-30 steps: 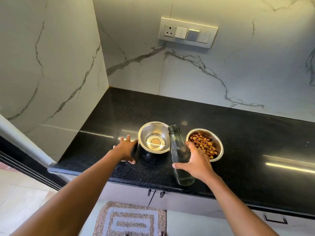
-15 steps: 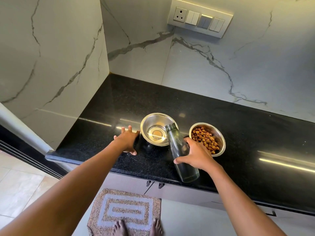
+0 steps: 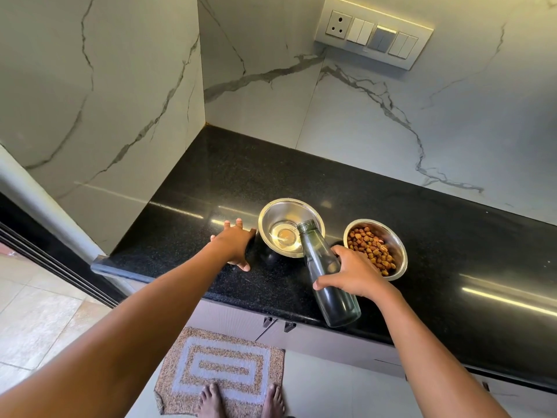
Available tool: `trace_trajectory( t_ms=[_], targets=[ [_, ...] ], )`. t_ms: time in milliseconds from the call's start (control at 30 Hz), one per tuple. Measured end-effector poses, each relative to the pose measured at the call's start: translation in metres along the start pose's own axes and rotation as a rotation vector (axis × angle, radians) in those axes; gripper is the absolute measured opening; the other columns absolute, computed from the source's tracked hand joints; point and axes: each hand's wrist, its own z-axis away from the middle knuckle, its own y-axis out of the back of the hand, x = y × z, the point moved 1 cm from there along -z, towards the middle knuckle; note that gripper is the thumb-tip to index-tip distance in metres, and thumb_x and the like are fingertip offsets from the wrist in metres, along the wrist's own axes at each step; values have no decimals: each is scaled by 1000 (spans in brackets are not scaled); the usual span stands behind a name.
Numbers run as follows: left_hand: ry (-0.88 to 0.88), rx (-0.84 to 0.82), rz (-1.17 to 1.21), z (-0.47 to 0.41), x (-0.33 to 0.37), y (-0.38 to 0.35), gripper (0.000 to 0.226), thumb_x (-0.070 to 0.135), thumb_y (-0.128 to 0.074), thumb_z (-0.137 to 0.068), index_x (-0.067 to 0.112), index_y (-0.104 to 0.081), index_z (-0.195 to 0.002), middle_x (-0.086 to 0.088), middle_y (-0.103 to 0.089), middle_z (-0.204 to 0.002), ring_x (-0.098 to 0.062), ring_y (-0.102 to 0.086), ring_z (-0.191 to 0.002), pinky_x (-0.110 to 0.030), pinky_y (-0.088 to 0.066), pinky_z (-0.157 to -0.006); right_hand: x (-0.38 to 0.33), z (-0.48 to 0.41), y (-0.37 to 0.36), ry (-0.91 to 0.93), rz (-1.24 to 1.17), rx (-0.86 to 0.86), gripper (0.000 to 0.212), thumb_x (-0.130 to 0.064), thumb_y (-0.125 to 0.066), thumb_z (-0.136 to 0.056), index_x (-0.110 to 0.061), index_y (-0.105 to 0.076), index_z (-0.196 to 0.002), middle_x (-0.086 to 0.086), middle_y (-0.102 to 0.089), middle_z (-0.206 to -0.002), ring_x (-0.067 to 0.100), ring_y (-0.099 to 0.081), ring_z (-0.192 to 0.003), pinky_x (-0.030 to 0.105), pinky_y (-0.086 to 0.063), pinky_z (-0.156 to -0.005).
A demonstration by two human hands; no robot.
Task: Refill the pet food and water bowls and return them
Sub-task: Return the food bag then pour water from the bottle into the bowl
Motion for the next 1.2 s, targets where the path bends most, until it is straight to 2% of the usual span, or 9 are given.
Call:
trace_trajectory(
  t_ms=[367, 500, 967, 1200],
  targets=[
    [-15, 5, -12, 2, 0, 3, 119, 39, -91, -71, 30, -17, -163, -23, 2, -170, -55, 3, -153, -71, -26, -117, -5, 7, 2, -24, -23, -32, 83, -71, -86, -43, -31, -62, -112, -8, -71, -99, 14, -70, -89, 45, -63, -80],
    [-11, 3, -9, 4, 1, 3, 119, 38, -91, -71, 30, -17, -163, -22, 2, -170, -54, 2, -153, -71, -27, -117, -5, 9, 3, -23, -38, -37, 73, -69, -87, -43, -33, -64, -102, -5, -74, -92, 14, -72, -85, 47, -64, -80],
    [-30, 14, -52, 6, 0, 5, 118, 41, -90, -71, 28, -17, -163, -23, 1, -170, -54, -1, -153, -69, -30, -116, -6, 19, 6, -25, -53, -72, 70, -66, -88, -46, -30, -65, -101, -2, -75, -95, 20, -74, -86, 51, -64, -83],
    [-32, 14, -58, 8, 1, 6, 117, 41, -90, -72, 28, -17, -163, -24, 0, -170, -55, -2, -153, -69, -30, -117, -1, 21, 8, -19, -41, -90, 66, -66, -88, -46, -34, -66, -100, -5, -74, -93, 12, -73, -84, 43, -65, -77]
  ],
)
